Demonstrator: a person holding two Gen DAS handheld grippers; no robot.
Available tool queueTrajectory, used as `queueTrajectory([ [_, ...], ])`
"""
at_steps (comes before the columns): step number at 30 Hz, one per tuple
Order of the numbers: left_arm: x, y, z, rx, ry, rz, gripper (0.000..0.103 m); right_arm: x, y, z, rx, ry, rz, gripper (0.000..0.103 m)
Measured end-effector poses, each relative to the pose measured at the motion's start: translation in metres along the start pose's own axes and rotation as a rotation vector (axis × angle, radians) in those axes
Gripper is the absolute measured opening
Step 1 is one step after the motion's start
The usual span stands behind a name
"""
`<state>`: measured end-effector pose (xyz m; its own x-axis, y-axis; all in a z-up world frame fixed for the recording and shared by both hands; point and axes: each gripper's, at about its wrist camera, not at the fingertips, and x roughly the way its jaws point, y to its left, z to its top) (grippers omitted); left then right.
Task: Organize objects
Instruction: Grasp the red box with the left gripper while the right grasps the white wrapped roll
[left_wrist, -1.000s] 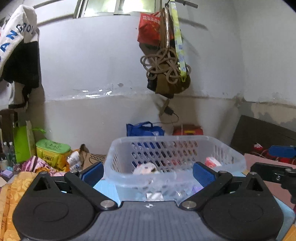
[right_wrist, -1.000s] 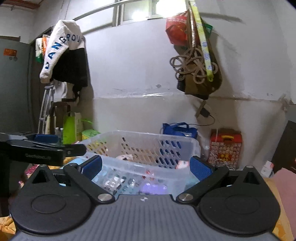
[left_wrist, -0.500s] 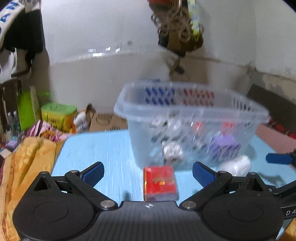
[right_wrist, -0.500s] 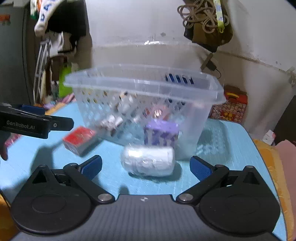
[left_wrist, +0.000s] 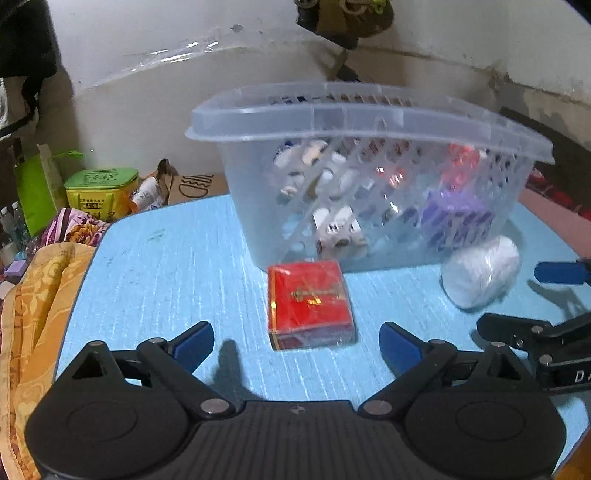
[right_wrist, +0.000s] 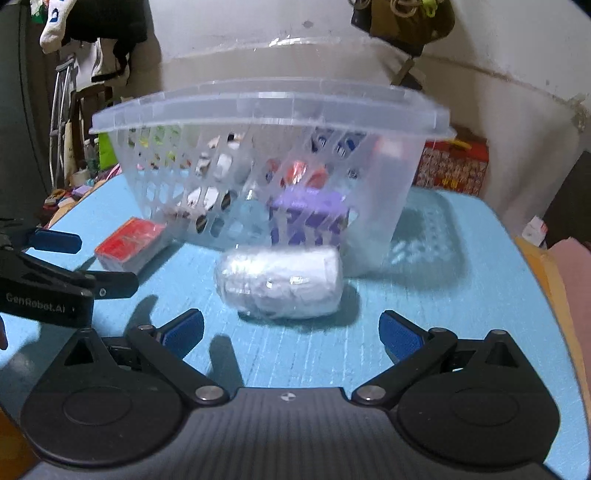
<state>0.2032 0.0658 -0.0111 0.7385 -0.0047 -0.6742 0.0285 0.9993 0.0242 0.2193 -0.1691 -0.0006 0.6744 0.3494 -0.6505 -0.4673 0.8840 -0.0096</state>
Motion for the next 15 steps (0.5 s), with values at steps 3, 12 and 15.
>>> queueTrajectory([
  [3, 0.005, -0.002, -0.005, 0.017, 0.027, 0.011, 0.099, 0.006, 0.000, -0.005, -0.008, 0.024, -0.007, 0.103],
  [12, 0.010, 0.005, -0.005, -0.036, 0.025, -0.014, 0.103, 0.012, 0.003, -0.004, 0.001, -0.020, -0.007, 0.103],
  [15, 0.013, 0.004, -0.002, -0.042, 0.016, -0.012, 0.103, 0.017, 0.004, 0.001, 0.009, -0.013, -0.014, 0.103],
])
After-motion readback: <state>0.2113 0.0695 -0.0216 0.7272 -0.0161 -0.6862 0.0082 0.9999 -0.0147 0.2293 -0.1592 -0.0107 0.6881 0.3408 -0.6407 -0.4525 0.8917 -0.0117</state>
